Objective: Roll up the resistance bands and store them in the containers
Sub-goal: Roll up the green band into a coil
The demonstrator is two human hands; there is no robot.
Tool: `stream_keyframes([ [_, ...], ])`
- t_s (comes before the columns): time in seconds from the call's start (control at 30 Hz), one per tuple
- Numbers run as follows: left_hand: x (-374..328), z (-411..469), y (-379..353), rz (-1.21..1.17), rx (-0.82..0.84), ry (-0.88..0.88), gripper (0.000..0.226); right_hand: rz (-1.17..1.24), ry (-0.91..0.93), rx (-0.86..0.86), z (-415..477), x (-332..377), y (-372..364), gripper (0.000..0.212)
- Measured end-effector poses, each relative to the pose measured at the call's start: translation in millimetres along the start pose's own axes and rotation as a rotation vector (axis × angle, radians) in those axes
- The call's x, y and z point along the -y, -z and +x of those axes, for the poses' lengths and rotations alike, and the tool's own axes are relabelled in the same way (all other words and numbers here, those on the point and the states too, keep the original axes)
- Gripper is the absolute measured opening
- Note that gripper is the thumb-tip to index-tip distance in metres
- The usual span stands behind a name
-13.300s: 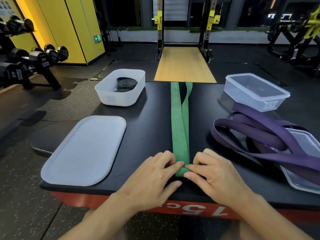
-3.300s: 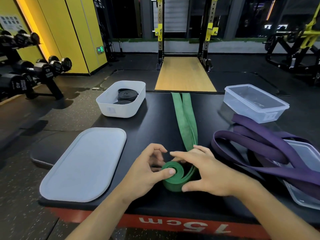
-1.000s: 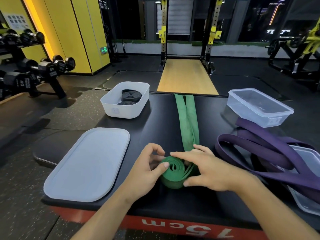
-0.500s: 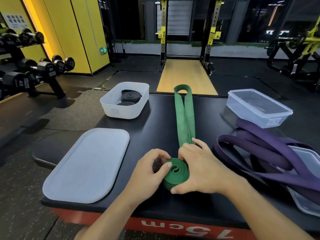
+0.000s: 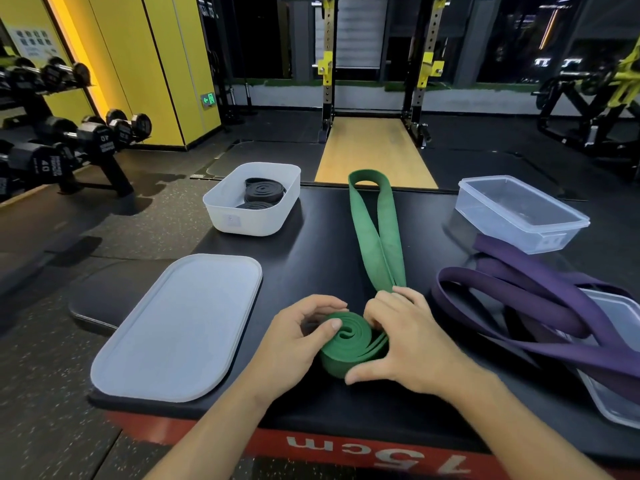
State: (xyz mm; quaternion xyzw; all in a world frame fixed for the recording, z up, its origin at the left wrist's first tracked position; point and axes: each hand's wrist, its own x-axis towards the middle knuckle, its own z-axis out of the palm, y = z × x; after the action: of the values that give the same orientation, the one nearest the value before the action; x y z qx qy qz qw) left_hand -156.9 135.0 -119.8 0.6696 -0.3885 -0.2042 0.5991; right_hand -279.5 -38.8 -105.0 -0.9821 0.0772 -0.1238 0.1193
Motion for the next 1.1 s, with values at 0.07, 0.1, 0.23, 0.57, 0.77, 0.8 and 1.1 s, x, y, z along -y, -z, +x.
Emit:
stream_keyframes([
  [0.07, 3, 0, 0, 0.017, -0.003, -0.012, 0.025, 0.117, 0.054, 0.090, 2, -13, 8, 0.069],
  [0.1, 5, -1, 1, 0.003, -0.004, -0.016, 0.027, 0.165, 0.067, 0.141, 3, -17, 11, 0.075],
  [0.23, 7, -3, 3, -0.026, -0.006, 0.004, 0.039, 0.223, 0.071, 0.316, 8, -17, 17, 0.105],
  [0.57, 6, -7, -8, 0.207, -0.201, -0.112, 0.016, 0.083, 0.098, 0.267, 15, -3, 27, 0.087],
  [0.77, 5, -8, -9, 0.248, -0.126, -0.142, 0.020, 0.068, 0.009, 0.090, 4, 0, 18, 0.079],
  [0.8, 5, -8, -9, 0.254, -0.107, -0.145, 0.022, 0.069, -0.008, 0.064, 3, 1, 17, 0.079],
  [1.1, 7, -6, -5, 0.274, -0.063, -0.142, 0.025, -0.001, -0.074, -0.124, -5, 16, -5, 0.080],
])
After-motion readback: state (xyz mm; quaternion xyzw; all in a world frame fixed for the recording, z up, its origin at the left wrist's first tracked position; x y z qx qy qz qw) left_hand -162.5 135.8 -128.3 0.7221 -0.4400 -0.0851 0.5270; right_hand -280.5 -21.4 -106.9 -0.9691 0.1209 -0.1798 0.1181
